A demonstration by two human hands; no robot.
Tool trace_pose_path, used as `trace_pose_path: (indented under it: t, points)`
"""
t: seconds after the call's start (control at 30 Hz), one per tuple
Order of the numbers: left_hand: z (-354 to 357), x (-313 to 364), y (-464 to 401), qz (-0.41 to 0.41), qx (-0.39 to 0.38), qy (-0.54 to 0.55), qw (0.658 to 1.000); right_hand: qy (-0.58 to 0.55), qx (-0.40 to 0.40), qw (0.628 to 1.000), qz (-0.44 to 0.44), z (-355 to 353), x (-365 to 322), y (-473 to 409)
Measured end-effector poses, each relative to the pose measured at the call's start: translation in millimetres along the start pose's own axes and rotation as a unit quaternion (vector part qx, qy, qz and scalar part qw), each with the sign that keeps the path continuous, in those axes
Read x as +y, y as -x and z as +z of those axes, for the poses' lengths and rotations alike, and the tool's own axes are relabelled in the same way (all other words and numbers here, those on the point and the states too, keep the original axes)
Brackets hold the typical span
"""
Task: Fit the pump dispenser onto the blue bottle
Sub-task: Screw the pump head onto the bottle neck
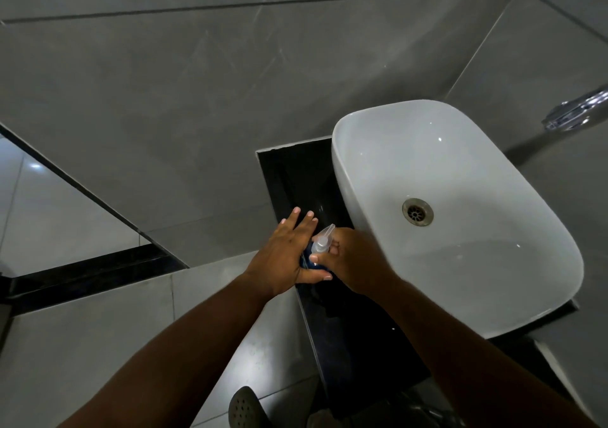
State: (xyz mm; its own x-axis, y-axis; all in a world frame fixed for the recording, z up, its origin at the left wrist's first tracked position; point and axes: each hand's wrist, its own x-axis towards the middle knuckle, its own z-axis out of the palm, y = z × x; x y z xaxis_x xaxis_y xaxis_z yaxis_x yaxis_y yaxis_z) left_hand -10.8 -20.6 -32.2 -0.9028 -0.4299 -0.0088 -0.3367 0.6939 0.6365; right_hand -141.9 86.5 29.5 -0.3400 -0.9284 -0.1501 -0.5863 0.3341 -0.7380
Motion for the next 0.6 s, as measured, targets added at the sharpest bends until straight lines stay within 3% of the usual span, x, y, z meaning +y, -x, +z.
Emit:
trace_pose_path:
  t: [0.2, 0.37, 0.6]
  points:
    - [-2, -2, -2, 0.01, 0.001, -0.033, 0.999, -0.098, 0.08, 0.991, 0.05, 27, -5, 13]
    - [-2, -2, -1, 0.014, 0.005, -0.075, 0.997, -0.038, 0.054, 0.995, 0.073, 10, -9, 12]
    - [-2, -1, 0, 0.017, 0.017, -0.084, 0.996, 0.106, 0.082, 0.99, 0.046, -15, -28, 10]
